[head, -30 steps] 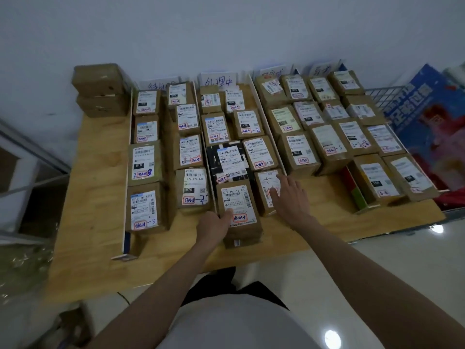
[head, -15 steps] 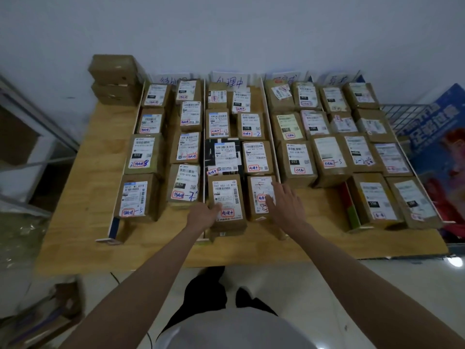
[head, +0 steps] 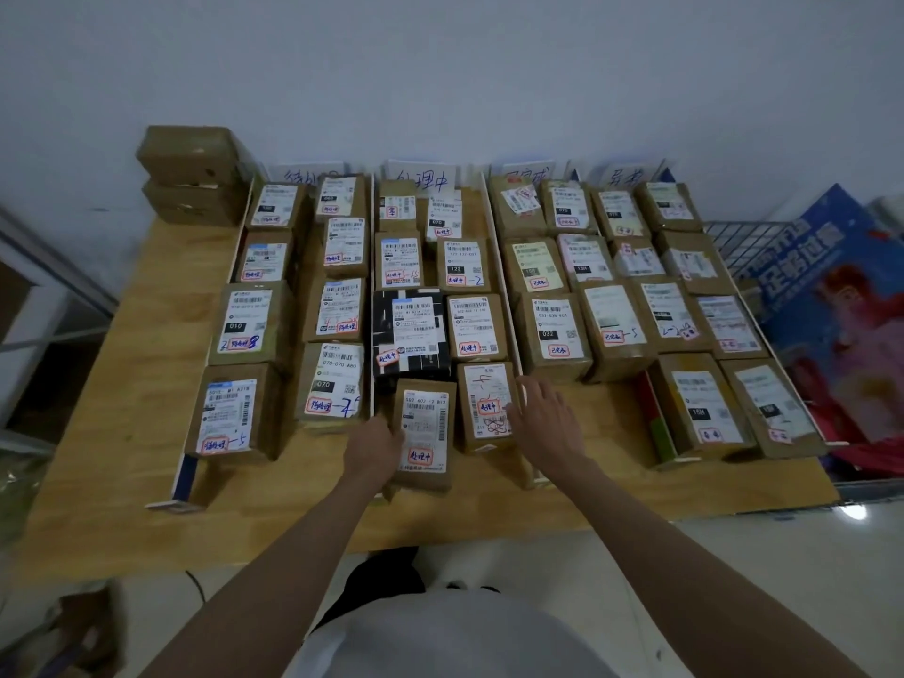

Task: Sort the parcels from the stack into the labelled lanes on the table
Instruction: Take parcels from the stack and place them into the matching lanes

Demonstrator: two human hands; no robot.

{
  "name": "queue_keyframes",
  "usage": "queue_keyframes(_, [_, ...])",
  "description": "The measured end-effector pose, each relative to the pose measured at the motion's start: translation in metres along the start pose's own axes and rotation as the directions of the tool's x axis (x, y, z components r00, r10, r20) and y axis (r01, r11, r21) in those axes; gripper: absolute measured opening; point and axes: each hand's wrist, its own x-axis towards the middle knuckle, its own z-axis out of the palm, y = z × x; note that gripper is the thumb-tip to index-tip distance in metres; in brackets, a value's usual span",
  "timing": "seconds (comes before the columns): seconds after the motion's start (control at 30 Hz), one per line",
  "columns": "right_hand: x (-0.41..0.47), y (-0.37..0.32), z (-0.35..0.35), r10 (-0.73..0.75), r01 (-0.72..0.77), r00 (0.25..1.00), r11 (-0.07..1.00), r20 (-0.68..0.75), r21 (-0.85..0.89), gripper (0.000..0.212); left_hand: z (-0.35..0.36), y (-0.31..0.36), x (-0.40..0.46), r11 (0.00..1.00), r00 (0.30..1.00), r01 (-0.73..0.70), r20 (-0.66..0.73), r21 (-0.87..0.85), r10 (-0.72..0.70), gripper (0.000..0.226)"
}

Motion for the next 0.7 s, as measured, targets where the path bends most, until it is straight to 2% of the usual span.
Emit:
queue_keyframes(0.07, [0.001, 0.0, -0.003, 0.003, -0.003, 1.0, 1.0, -0.005, 0.007, 0.04, 0.002, 0.002, -0.004, 0.997, 0.996, -0.081, -0.047, 0.016, 0.082, 0.028])
queue_keyframes(0.13, [0.003, 0.0, -0.006, 0.001, -0.001, 1.0, 1.0, -0.014, 0.012, 0.039, 0.006, 0.0, -0.01, 0.979, 0.98, -0.186, -0.055, 0.081, 0.191, 0.046])
queue_keyframes(0.23, [0.003, 0.0, -0.009, -0.008, 0.009, 1.0, 1.0, -0.027, 0.019, 0.038, 0.017, -0.01, -0.019, 0.904, 0.942, -0.327, 0.022, 0.276, 0.335, 0.07])
queue_keyframes(0.3, [0.001, -0.001, -0.01, -0.008, 0.009, 0.999, 0.999, -0.032, 0.036, 0.037, 0.022, -0.015, -0.021, 0.875, 0.935, -0.344, 0.036, 0.339, 0.354, 0.077])
queue_keyframes(0.43, [-0.008, 0.001, -0.012, -0.016, 0.019, 0.999, 0.998, -0.048, 0.063, 0.035, 0.023, -0.012, -0.02, 0.83, 0.928, -0.348, 0.033, 0.437, 0.371, 0.078])
queue_keyframes(0.6, [-0.022, 0.01, -0.021, -0.02, 0.023, 0.998, 0.999, -0.055, 0.047, 0.041, 0.019, -0.006, -0.024, 0.828, 0.933, -0.345, 0.06, 0.443, 0.356, 0.08])
queue_keyframes(0.7, [-0.026, 0.01, -0.03, -0.061, 0.062, 0.996, 0.998, -0.066, 0.029, 0.041, 0.005, 0.001, -0.027, 0.823, 0.929, -0.343, 0.031, 0.453, 0.369, 0.075])
